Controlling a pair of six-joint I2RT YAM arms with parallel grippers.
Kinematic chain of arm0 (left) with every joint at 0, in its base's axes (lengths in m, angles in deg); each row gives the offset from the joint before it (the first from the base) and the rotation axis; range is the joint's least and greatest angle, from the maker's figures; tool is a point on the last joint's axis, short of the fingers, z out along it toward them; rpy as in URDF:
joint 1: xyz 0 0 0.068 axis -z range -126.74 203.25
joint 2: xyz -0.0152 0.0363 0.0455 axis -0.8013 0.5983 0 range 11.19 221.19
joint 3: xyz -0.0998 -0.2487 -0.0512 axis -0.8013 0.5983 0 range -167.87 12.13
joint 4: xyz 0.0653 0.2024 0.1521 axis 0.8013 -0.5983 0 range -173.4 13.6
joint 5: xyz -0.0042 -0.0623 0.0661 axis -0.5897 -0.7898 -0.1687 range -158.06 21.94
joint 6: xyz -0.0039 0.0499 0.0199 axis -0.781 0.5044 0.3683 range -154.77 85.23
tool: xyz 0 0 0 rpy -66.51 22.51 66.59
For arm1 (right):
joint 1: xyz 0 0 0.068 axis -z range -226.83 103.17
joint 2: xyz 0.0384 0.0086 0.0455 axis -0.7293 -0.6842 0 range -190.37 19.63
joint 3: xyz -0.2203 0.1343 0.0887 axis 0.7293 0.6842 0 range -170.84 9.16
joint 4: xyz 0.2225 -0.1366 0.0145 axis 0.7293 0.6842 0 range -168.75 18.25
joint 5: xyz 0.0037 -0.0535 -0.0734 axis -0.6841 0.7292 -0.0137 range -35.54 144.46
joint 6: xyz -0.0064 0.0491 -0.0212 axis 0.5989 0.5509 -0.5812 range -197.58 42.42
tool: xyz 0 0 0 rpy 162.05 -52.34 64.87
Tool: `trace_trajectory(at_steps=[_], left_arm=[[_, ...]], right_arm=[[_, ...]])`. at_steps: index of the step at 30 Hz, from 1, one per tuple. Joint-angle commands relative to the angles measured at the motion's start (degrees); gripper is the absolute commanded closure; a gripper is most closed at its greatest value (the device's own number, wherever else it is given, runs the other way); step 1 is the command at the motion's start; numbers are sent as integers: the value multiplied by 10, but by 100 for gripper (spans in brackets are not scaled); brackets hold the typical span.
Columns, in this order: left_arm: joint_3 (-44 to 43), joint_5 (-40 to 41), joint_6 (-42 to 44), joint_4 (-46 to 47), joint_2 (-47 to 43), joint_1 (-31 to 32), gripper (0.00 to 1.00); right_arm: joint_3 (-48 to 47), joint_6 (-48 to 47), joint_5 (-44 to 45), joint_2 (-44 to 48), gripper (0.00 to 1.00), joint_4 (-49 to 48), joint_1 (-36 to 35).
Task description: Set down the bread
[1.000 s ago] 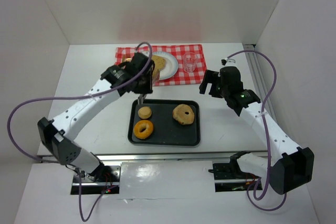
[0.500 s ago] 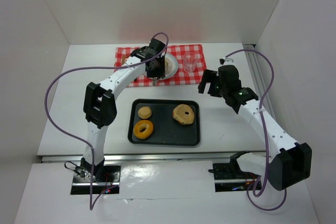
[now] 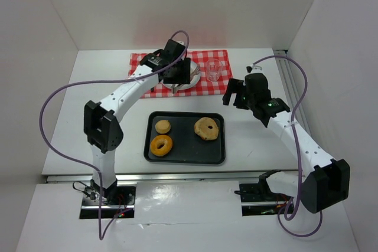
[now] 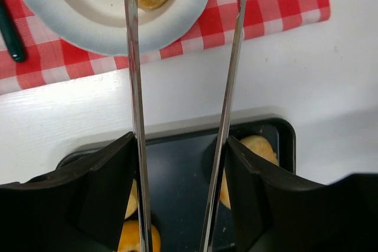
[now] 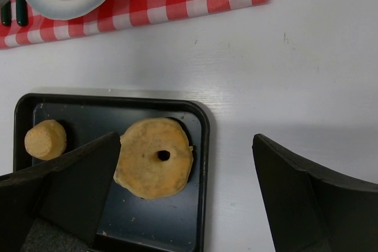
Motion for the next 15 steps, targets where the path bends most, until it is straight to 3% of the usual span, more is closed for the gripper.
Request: trace_trajectory(at_steps=[1, 4, 7, 8, 11, 15], left_arm=[[22, 27, 9, 12, -87, 5, 30], [75, 49, 9, 6, -150, -4, 31], [126, 61, -5, -9, -215, -50, 32], [181, 81, -11, -9, -235, -77, 32], [295, 132, -19, 30, -306, -148, 30], [420, 121, -14, 126, -345, -233, 27]], right_arm=[[-21, 4, 0, 31, 0, -11, 3], [-16, 4, 8, 48, 0, -6, -3], [-16, 9, 8, 54, 0, -6, -3], [-16, 9, 8, 54, 0, -6, -3], [-11, 9, -6, 54, 0, -11, -3], [-11, 9, -12, 54, 0, -17, -3]])
